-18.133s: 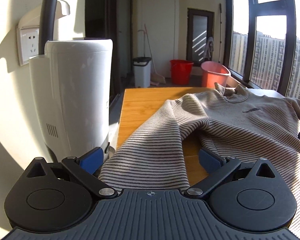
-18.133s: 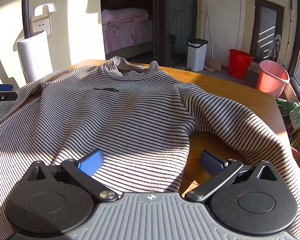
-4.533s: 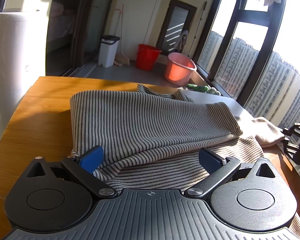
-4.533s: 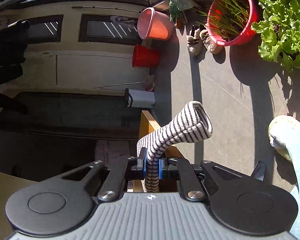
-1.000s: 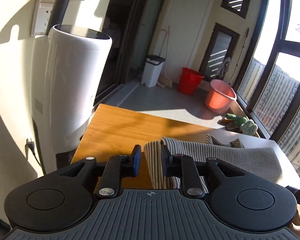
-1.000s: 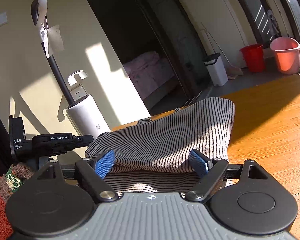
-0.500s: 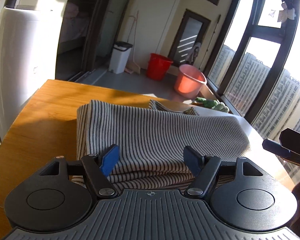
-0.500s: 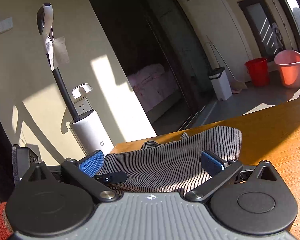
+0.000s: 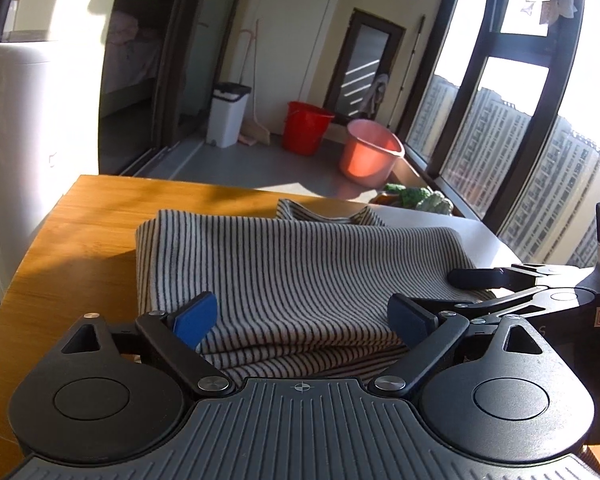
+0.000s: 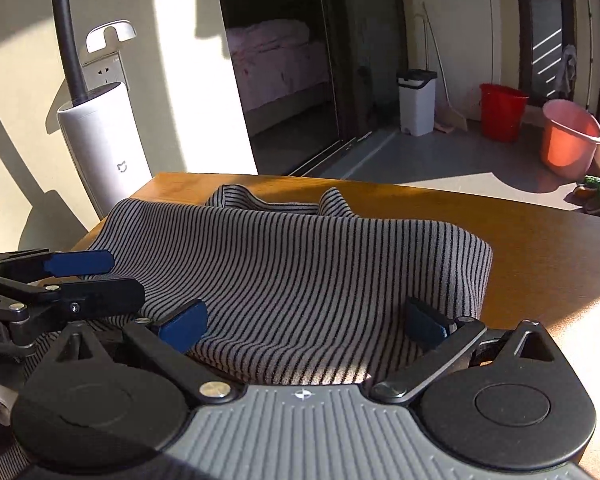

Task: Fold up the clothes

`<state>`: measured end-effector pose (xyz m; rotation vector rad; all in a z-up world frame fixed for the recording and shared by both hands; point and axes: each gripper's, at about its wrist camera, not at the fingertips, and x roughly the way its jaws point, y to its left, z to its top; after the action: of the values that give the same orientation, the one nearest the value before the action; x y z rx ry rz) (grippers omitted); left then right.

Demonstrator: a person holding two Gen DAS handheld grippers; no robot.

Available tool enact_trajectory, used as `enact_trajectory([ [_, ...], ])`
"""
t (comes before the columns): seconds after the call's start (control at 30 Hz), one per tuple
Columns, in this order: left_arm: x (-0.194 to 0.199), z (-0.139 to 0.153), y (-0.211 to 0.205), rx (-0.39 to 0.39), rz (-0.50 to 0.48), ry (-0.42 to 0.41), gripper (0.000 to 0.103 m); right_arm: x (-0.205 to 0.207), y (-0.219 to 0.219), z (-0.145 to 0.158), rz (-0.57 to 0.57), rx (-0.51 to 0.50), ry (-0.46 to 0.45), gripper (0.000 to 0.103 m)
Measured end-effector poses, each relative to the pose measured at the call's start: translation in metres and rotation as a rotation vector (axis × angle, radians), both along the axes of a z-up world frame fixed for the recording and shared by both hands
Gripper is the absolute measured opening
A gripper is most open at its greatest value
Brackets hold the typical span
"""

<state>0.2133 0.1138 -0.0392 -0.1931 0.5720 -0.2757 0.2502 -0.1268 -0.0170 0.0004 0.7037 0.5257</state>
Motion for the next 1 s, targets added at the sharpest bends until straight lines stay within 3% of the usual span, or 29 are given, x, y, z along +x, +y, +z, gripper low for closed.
enact_trajectory([
  [0.1, -0.009, 0.013, 0.022, -0.035, 0.086, -0.06, 0.096, 0.0, -0.009, -0.001, 0.012, 0.055, 0.01, 0.103],
  [0.13, -0.006, 0.014, 0.032, -0.055, 0.116, -0.044, 0.096, -0.001, -0.011, -0.001, 0.01, 0.067, 0.007, 0.103],
  [0.3, 0.029, 0.001, 0.067, -0.119, 0.191, 0.136, 0.094, -0.009, -0.031, 0.013, -0.025, 0.19, -0.016, 0.103],
  [0.37, 0.037, -0.002, 0.072, -0.153, 0.168, 0.174, 0.094, -0.02, -0.051, 0.03, -0.063, 0.243, -0.099, 0.103],
  [0.43, 0.044, -0.006, 0.076, -0.191, 0.142, 0.214, 0.095, -0.023, -0.066, 0.044, -0.109, 0.233, -0.141, 0.102],
  [0.6, 0.064, -0.012, 0.074, -0.21, 0.106, 0.227, 0.095, 0.003, -0.077, 0.032, -0.189, 0.157, -0.065, 0.085],
  [0.77, 0.071, -0.014, 0.065, -0.211, 0.065, 0.231, 0.095, 0.036, -0.073, -0.007, -0.183, 0.252, 0.096, 0.084],
  [0.87, 0.074, -0.017, 0.063, -0.21, 0.062, 0.217, 0.094, 0.042, -0.067, -0.003, -0.147, 0.268, 0.102, 0.083],
  [0.9, 0.077, -0.018, 0.062, -0.199, 0.067, 0.206, 0.086, 0.044, -0.066, -0.001, -0.14, 0.264, 0.102, 0.074],
  [0.93, 0.079, -0.018, 0.061, -0.172, 0.079, 0.197, 0.069, 0.047, -0.064, 0.0, -0.135, 0.26, 0.102, 0.056],
  [0.97, 0.081, -0.017, 0.06, -0.153, 0.087, 0.19, 0.058, 0.055, -0.065, -0.002, -0.15, 0.256, 0.101, 0.046],
  [1.0, 0.083, -0.016, 0.059, -0.142, 0.09, 0.183, 0.053, 0.062, -0.066, -0.004, -0.164, 0.255, 0.1, 0.033],
])
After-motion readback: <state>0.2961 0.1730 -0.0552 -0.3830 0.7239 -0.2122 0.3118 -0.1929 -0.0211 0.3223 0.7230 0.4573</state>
